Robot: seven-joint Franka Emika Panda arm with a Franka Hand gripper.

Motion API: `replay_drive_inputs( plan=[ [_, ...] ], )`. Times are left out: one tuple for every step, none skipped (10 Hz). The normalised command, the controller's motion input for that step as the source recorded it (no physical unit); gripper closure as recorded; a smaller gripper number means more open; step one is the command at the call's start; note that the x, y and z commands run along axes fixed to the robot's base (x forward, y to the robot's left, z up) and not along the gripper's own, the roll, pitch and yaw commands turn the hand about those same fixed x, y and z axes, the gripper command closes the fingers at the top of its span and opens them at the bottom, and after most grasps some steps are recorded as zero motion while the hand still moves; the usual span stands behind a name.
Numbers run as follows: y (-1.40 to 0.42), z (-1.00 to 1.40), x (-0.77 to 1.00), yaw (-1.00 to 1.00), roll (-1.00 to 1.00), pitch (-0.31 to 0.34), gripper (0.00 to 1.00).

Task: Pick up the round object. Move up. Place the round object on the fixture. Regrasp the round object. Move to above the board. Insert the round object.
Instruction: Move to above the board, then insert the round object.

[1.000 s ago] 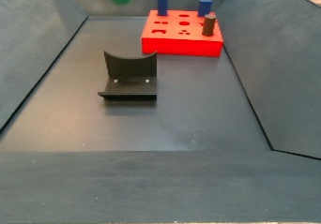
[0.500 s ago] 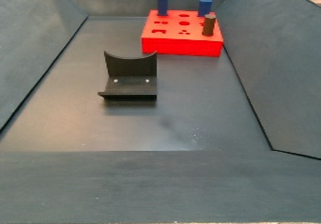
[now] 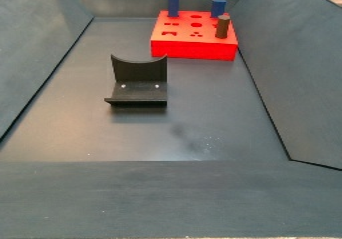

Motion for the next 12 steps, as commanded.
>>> replay_drive_inputs(
  plan=[
    [-0.09,0.04,-0.12,-0.15,-0.81,-0.002,1.00],
    [-0.05,0.04,-0.08,-0.08,-0.51,-0.011,1.00],
    [-0.02,0.00,-0.06,-0.03,-0.29,-0.019,1.00],
    [0.00,0.01,-0.05,-0.03,-0.21,-0.021,1.00],
    [0.00,-0.06,0.00,0.00,0.00,0.000,1.00],
    [0.00,-0.03,0.00,0.00,0.00,-0.003,1.00],
    [0.03,-0.61,-0.18,-0.03,-0.07,-0.146,1.00],
    [0.06,-0.94,-0.19,-0.03,-0.03,-0.161,1.00],
    [0.05,-1.00,-0.29,-0.10,-0.03,-0.143,1.00],
    [0.00,-0.77,-0.21,0.00,-0.19,-0.114,1.00],
    [0.00,-0.71,-0.07,0.03,-0.22,-0.099,1.00],
    [0.00,-0.71,-0.11,0.00,-0.22,-0.099,1.00]
  ],
)
